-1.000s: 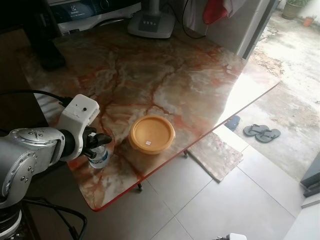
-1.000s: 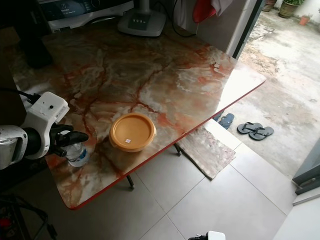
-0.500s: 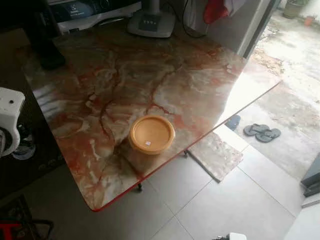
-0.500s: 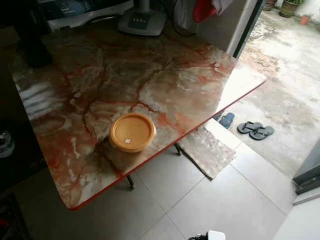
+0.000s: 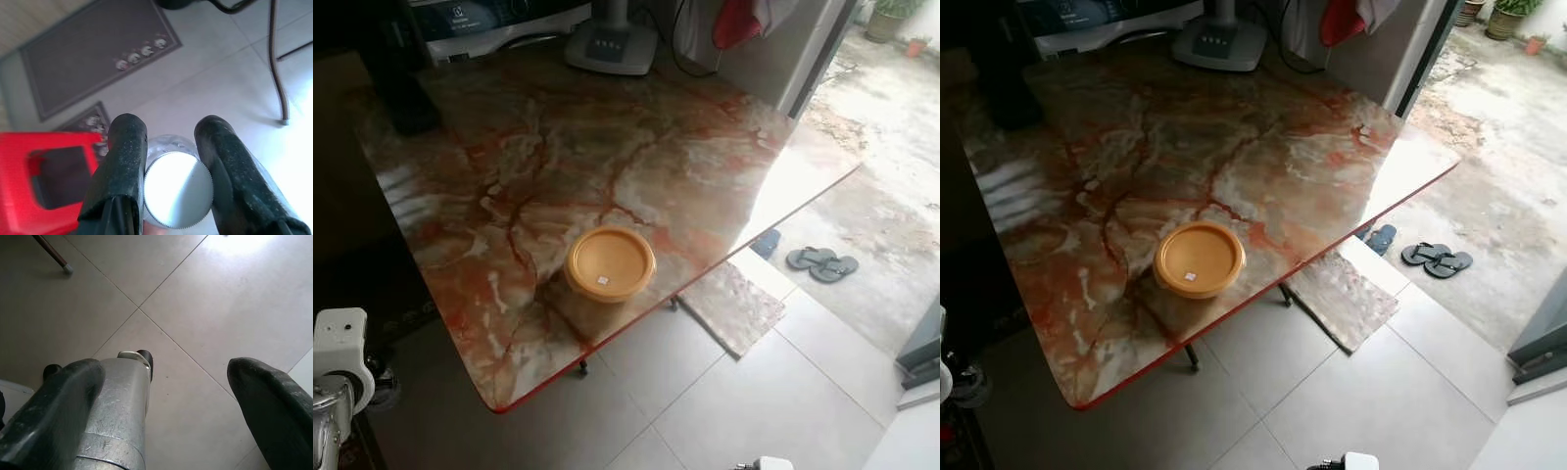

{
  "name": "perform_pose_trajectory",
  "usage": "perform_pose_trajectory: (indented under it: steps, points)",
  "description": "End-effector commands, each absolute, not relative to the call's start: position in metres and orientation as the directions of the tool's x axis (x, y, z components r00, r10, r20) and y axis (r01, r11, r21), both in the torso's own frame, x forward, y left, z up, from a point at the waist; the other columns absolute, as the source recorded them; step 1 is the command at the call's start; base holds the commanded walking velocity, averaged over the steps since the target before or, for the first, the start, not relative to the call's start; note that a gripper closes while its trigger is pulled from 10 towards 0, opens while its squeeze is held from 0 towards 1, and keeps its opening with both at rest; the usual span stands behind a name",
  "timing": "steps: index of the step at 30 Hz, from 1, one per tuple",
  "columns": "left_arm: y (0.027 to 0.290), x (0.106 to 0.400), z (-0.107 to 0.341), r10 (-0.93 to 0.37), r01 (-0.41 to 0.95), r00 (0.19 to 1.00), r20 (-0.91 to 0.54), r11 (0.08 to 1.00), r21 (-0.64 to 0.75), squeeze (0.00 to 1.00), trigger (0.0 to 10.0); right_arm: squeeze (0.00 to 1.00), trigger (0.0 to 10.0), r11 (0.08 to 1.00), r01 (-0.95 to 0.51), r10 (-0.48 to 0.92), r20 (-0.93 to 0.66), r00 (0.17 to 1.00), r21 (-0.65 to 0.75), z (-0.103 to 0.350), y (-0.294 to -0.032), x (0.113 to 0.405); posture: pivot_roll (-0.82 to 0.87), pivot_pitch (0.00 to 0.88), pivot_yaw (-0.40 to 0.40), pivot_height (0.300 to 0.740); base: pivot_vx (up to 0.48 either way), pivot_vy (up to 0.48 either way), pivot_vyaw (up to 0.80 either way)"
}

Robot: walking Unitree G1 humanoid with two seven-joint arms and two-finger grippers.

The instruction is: Restocking fridge

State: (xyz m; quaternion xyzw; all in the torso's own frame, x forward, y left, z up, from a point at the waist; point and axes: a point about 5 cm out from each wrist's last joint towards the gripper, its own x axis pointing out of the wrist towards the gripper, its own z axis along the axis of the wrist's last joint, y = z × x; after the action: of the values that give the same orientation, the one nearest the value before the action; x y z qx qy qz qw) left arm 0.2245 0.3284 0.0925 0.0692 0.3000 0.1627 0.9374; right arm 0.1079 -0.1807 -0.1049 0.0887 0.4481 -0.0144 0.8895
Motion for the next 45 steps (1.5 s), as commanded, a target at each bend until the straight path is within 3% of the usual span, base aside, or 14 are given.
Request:
perform_pose_trajectory:
  steps: [1, 5, 16, 28, 45]
  points:
    - [0.325, 0.213, 0.062, 0.331, -0.255, 0.736, -0.591, 0.943, 0.212, 0.0, 10.0, 0.0, 10.0, 0.984, 0.105, 0.064, -0.842, 0.535, 0.141, -0.111, -0.18, 0.088, 0.18, 0.125, -0.075, 0.74, 0.0, 0.0, 0.0]
    - [0.31, 0.2, 0.014, 0.281, -0.206, 0.723, -0.631, 0.96, 0.192, 0.0, 10.0, 0.0, 10.0, 0.985, 0.104, 0.061, -0.841, 0.537, 0.138, -0.111, -0.181, 0.089, 0.17, 0.12, -0.085, 0.74, 0.0, 0.0, 0.0]
    - [0.275, 0.187, -0.043, 0.178, -0.06, 0.672, -0.719, 0.981, 0.187, 0.0, 10.0, 0.0, 10.0, 0.986, 0.107, 0.053, -0.842, 0.537, 0.13, -0.11, -0.184, 0.09, 0.15, 0.117, -0.097, 0.74, 0.0, 0.0, 0.0]
    - [0.26, 0.177, -0.065, 0.178, 0.042, 0.624, -0.761, 0.965, 0.26, 0.0, 10.0, 0.0, 10.0, 0.984, 0.127, 0.041, -0.844, 0.536, 0.128, -0.111, -0.186, 0.088, 0.12, 0.117, -0.094, 0.74, 0.0, 0.0, 0.0]
    - [0.265, 0.175, -0.068, 0.235, -0.013, 0.603, -0.762, 0.958, 0.285, 0.0, 10.0, 0.0, 10.0, 0.971, 0.18, 0.038, -0.848, 0.529, 0.156, -0.113, -0.177, 0.081, 0.1, 0.119, -0.036, 0.74, 0.0, 0.0, 0.0]
